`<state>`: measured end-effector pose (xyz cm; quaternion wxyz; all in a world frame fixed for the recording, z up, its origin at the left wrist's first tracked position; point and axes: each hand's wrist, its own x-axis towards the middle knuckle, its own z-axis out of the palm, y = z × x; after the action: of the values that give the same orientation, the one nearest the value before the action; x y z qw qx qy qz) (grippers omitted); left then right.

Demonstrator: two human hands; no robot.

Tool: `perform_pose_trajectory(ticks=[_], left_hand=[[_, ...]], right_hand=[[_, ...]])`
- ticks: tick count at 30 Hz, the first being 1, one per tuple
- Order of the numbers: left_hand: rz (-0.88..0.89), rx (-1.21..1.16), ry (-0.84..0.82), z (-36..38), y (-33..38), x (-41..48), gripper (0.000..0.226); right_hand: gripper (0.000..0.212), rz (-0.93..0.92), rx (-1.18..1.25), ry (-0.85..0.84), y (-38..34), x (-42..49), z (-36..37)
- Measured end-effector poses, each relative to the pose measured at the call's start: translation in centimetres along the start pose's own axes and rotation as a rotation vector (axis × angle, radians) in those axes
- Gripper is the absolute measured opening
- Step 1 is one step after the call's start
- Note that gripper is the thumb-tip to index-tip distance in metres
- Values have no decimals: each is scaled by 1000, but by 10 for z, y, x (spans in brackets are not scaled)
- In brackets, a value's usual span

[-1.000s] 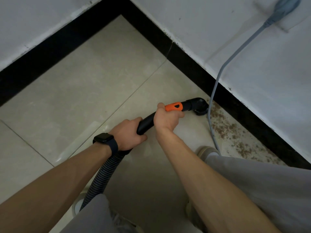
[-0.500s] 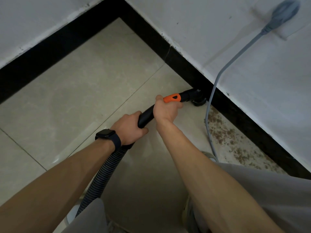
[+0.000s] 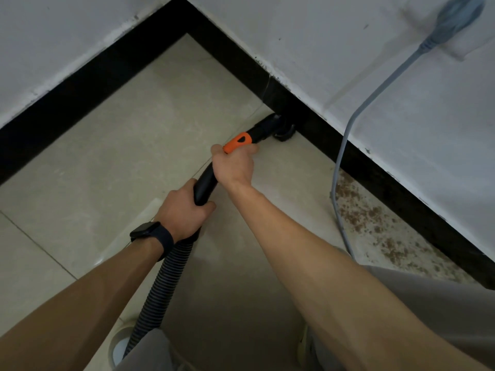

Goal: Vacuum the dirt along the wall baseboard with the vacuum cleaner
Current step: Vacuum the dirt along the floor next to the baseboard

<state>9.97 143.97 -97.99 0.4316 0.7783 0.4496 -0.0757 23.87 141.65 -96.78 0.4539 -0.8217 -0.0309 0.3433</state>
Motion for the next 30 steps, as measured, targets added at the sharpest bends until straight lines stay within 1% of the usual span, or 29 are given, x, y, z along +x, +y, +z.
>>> perform_pose_trajectory(ticks=[3, 6, 9, 12, 14, 16, 20, 22, 23, 24, 26, 27, 29, 30], left_hand=[[-14, -32, -19, -4, -1, 2, 22], [22, 8, -70, -1, 3, 0, 20], [76, 73, -139, 13, 11, -6, 23], [120, 111, -217, 27, 20, -11, 25], [125, 128, -252, 28, 23, -12, 26], [107, 116, -253, 21, 24, -13, 27], [24, 33, -188, -15, 15, -19, 29], [-49, -105, -194, -44, 11, -27, 32], [-97, -206, -196, -59, 10, -33, 35], [-151, -323, -198, -76, 9, -41, 37], [-257, -588, -221, -109, 12, -65, 44], [-297, -714, -241, -124, 15, -82, 47], [-341, -897, -270, -152, 28, -120, 46], [-357, -926, -278, -164, 37, -139, 46]], right_hand=[[54, 5, -6, -12, -6, 0, 5], [51, 48, 13, 67, 4, -5, -4], [50, 89, 38, 177, 24, -9, -24], [54, 133, 76, 275, 40, -13, -41], [54, 158, 88, 315, 47, -13, -44], [51, 163, 105, 305, 45, -11, -39], [46, 114, 100, 152, 17, -1, -8], [47, 137, 158, 45, -10, -2, 17], [46, 176, 194, -14, -26, -6, 30], [39, 216, 231, -74, -41, -11, 41], [18, 293, 309, -223, -70, -27, 57], [12, 346, 332, -290, -84, -39, 60], [12, 473, 385, -405, -112, -67, 58], [15, 534, 414, -444, -127, -83, 53]])
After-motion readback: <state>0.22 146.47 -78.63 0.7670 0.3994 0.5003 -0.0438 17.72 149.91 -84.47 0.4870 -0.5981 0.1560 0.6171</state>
